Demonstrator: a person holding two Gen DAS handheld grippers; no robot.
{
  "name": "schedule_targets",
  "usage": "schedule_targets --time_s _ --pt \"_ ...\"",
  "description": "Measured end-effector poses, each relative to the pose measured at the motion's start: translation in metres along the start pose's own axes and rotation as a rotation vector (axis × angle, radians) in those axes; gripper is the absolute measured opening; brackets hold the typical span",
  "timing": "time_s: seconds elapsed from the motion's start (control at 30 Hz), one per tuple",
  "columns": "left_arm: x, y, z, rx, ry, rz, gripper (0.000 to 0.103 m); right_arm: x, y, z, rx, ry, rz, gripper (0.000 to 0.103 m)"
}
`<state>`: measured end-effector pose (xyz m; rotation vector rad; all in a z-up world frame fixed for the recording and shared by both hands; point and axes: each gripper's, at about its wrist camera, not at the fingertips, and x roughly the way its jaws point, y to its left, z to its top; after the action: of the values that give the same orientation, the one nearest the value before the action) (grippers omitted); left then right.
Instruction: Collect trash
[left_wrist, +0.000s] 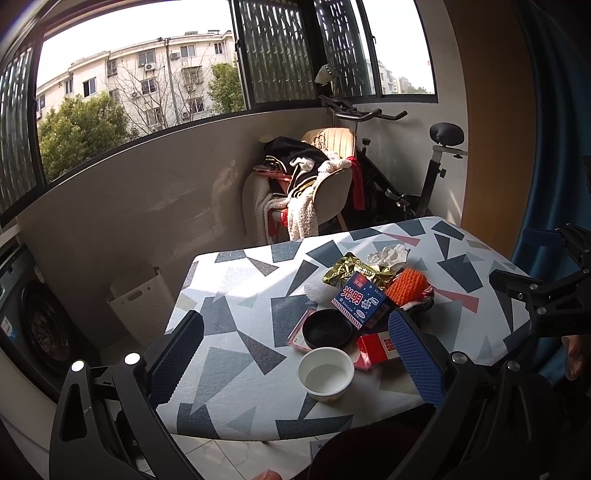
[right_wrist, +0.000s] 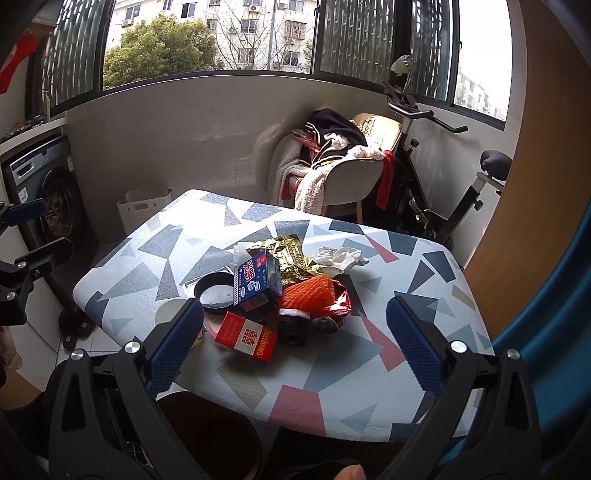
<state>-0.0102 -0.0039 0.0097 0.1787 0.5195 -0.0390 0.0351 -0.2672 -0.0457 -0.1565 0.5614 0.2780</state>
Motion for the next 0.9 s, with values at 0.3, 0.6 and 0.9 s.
schedule_targets --time_s 0.3,0.6,0.9 --pt "0.0 0.0 -0.0006 0.0 0.0 0.0 0.098 0.001 -0.0002 -0.0012 0.0 0.001 -0.002 0.098" --pt "0.0001 -0.0003 -0.0006 0.0 -0.001 0.0 0.098 0.0013 -0.0001 -0.0013 -0.001 0.0 -0.002 0.098" --pt "-0.0014 -0.0024 -0.0029 0.003 0.0 -0.001 0.098 0.001 0.0004 -0.0018 -0.001 0.001 -0.005 0.098"
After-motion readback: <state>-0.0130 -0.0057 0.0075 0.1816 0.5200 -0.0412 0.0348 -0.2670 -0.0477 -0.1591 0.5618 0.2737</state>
